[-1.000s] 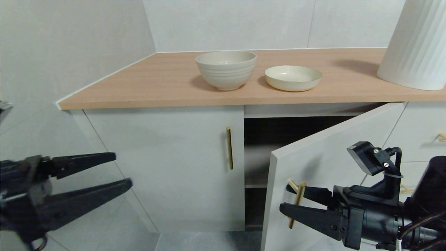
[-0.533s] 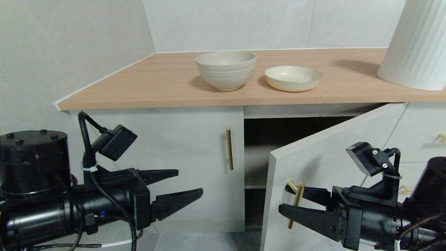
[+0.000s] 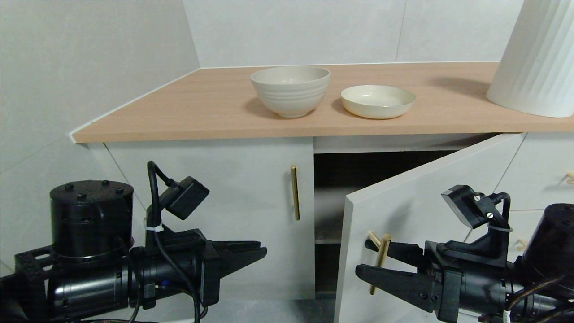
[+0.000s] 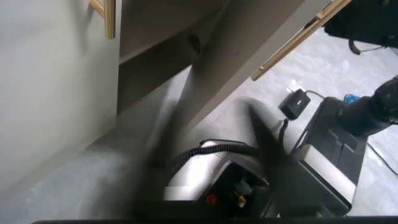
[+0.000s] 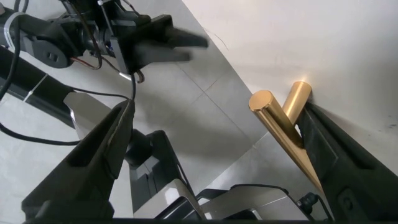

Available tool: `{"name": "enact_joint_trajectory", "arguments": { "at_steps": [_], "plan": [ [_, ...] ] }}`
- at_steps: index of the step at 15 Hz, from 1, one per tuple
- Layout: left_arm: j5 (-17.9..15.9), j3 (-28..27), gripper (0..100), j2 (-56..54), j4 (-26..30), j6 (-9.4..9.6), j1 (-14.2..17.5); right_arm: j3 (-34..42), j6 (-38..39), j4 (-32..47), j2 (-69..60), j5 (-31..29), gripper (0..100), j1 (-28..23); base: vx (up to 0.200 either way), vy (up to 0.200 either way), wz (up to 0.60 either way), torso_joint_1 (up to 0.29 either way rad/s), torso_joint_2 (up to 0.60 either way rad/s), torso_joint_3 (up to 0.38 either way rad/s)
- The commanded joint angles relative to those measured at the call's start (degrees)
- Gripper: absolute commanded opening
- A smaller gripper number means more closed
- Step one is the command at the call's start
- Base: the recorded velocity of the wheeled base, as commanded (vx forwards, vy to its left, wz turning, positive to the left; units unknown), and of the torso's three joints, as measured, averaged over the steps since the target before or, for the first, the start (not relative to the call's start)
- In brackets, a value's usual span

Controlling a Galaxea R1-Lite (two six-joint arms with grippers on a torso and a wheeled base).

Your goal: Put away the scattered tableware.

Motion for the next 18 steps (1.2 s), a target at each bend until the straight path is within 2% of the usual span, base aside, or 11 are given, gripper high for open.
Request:
{"name": "enact_joint_trajectory", "arguments": {
  "at_steps": [1,5,10,12,13,14,15,18],
  "plan": [
    [-0.1,0.2,0,0.3,0.1,0.1,-0.6,0.0,0.0,0.1,0.4,0.1,100,0.1,0.0,0.0,0.0,0.0,0.0,0.0],
    [-0.3,-0.7,0,2.5,-1.2,0.19,-1.4,-0.1,0.0,0.1,0.7,0.1,100,0.1,0.0,0.0,0.0,0.0,0.0,0.0],
    [-0.3,-0.5,0,12.7,-18.1,0.1,-5.7,-0.2,-0.1,0.1,0.4,0.1,100,0.1,0.0,0.0,0.0,0.0,0.0,0.0],
    [-0.3,-1.0,0,22.6,-31.6,-0.43,-9.2,-0.1,-0.2,0.1,0.3,0.1,100,0.1,0.0,0.0,0.0,0.0,0.0,0.0],
    [0.1,-2.1,0,26.8,-37.3,-0.52,-10.0,-0.1,-0.2,0.1,0.3,0.1,100,0.1,0.0,0.0,0.0,0.0,0.0,0.0],
    [0.1,-2.9,0,28.6,-39.8,-0.78,-10.3,-0.1,-0.2,0.1,0.3,0.0,100,0.1,0.0,0.0,0.0,0.0,0.0,0.0],
    [0.3,-4.6,0,32.0,-44.6,-2.27,-10.7,0.0,-0.2,0.1,0.4,0.0,100,0.1,0.0,0.0,0.0,0.0,0.0,0.0],
    [0.3,-7.6,0,33.8,-49.4,-7.72,-12.0,0.0,-0.2,0.1,0.7,0.1,100,0.1,0.0,0.0,0.0,0.0,0.0,0.0]
  ]
}}
